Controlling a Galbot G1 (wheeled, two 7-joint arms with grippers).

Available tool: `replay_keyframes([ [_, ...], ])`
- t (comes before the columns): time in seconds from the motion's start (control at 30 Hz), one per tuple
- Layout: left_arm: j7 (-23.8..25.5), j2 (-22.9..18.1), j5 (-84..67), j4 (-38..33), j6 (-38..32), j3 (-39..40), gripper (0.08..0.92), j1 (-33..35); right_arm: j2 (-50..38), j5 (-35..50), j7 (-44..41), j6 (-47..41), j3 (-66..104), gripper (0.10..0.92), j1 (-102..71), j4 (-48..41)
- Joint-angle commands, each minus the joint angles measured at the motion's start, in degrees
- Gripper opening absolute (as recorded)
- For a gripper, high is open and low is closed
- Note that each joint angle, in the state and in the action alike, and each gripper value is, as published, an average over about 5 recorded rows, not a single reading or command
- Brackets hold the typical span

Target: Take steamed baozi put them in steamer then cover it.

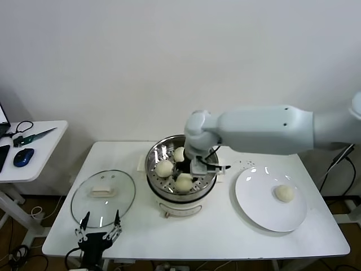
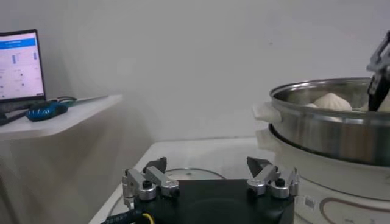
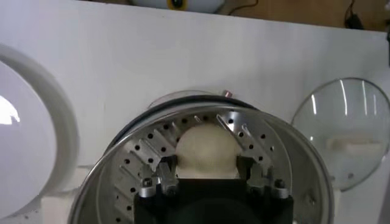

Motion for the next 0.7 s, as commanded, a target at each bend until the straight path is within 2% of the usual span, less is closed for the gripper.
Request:
replay_keyframes([
  [0.03, -0.03, 0.04, -0.06, 0.09, -0.02, -0.05, 0.823, 0.00, 2.83, -2.28, 0.12, 1.52, 0.26, 0.655, -4.11, -3.24],
  [0.13, -0.07, -0.02, -0.06, 0.18, -0.05, 0.04, 0.823, 0.00, 2.51, -0.71, 0.40, 1.72, 0.61, 0.689, -3.31, -3.67],
  [0.2, -0.10, -0.07, -0.05, 0.20, -0.09, 0.08, 0.823, 0.05, 1.71, 1.03, 0.02, 1.94, 1.18, 0.740, -1.81, -3.62],
  [0.33, -0.16, -0.07, -0.04, 0.12, -0.20, 0.05, 0.823, 0.24, -1.35, 7.41, -3.24, 2.92, 1.67, 0.812, 3.60, -3.66],
  [0.57, -0.16, -0.14, 0.06, -0.18, -0.15, 0.28, 0.823, 0.22, -10.81, 20.09, -8.45, 2.96, -2.37, 0.823, 14.15, -9.49],
  [0.7, -0.17, -0.09, 0.01, -0.28, -0.23, 0.24, 0.823, 0.30, -17.96, 29.66, -11.32, -5.03, -9.53, 0.823, 19.35, -14.61],
])
